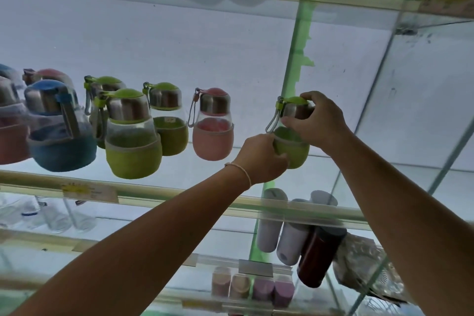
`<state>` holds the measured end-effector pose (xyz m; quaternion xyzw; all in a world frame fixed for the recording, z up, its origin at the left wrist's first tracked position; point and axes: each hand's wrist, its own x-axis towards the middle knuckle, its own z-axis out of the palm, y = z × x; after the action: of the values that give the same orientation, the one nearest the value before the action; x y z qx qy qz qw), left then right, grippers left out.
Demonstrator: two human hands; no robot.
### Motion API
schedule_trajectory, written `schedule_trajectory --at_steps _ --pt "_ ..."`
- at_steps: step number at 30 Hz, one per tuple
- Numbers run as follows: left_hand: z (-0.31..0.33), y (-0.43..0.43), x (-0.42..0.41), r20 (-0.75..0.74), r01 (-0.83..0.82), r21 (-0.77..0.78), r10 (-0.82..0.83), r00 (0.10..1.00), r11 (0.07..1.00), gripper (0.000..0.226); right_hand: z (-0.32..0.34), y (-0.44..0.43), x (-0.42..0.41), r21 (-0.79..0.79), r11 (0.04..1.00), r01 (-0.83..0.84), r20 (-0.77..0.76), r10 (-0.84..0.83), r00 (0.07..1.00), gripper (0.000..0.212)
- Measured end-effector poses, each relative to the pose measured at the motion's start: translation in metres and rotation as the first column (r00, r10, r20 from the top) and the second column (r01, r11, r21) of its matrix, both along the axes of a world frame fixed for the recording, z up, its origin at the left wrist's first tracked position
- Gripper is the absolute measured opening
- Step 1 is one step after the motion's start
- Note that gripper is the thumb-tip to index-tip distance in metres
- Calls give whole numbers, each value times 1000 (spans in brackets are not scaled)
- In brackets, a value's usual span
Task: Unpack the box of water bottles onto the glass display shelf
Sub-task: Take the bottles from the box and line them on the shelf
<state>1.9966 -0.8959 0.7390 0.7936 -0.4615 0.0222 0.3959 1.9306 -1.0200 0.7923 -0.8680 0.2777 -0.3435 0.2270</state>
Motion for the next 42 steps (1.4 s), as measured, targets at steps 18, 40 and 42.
schedule_trajectory --at_steps 18,40,42 --pt "39 165 47 329 -246 -347 362 872 905 22 9 141 81 -140 940 -312 108 327 939 47" --pt "-8 219 102 55 -357 -150 369 928 922 87 2 218 116 45 877 -478 83 474 877 57" --pt "-9 214 98 67 -336 -154 349 935 929 89 3 214 109 34 887 -461 82 457 886 54"
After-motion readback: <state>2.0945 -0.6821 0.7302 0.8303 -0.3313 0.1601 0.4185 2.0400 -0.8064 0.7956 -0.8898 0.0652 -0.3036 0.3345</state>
